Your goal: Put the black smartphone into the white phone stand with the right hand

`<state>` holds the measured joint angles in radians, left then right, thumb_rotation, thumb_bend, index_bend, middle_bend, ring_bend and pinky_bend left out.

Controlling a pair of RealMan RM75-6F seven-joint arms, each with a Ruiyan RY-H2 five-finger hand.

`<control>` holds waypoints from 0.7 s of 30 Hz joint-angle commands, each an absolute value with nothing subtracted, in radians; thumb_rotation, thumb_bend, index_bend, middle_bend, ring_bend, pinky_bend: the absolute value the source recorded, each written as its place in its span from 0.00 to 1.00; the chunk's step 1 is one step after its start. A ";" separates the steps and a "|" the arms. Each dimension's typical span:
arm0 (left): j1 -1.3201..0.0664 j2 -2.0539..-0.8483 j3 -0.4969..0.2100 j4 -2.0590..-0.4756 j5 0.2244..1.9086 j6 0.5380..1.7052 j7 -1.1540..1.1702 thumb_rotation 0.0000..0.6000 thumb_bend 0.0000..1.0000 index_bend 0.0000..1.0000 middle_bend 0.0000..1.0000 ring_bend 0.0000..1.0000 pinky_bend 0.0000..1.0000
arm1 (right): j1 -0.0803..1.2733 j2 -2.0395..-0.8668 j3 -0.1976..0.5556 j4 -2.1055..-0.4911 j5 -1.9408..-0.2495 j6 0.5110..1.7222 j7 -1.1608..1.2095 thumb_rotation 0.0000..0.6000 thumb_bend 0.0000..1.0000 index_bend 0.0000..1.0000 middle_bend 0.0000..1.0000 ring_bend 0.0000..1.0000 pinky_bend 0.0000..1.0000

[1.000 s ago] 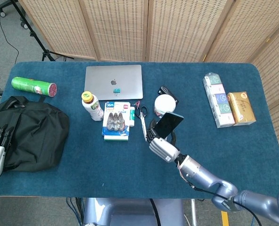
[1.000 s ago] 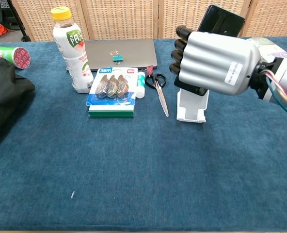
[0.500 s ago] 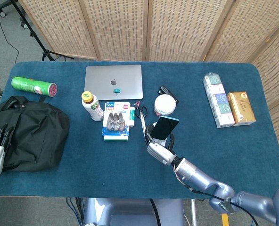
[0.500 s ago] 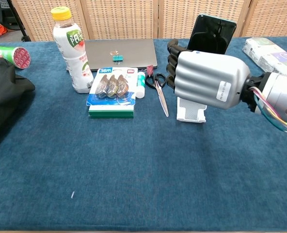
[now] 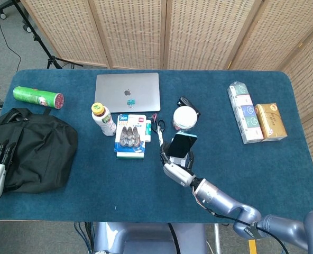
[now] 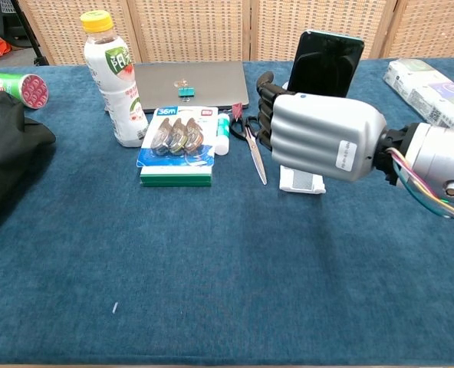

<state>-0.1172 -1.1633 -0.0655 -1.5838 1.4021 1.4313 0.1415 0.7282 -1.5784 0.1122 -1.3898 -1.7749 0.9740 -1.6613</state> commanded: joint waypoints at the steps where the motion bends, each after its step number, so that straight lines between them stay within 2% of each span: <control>1: -0.117 -1.163 -0.065 -1.584 1.402 1.432 0.142 1.00 0.00 0.00 0.00 0.00 0.00 | 0.728 -1.588 0.112 -1.389 -1.767 0.963 -1.681 1.00 0.26 0.49 0.40 0.37 0.27; 21: -0.118 -1.158 -0.066 -1.585 1.398 1.428 0.134 1.00 0.00 0.00 0.00 0.00 0.00 | 0.734 -1.626 0.093 -1.358 -1.753 0.928 -1.734 1.00 0.26 0.49 0.39 0.35 0.27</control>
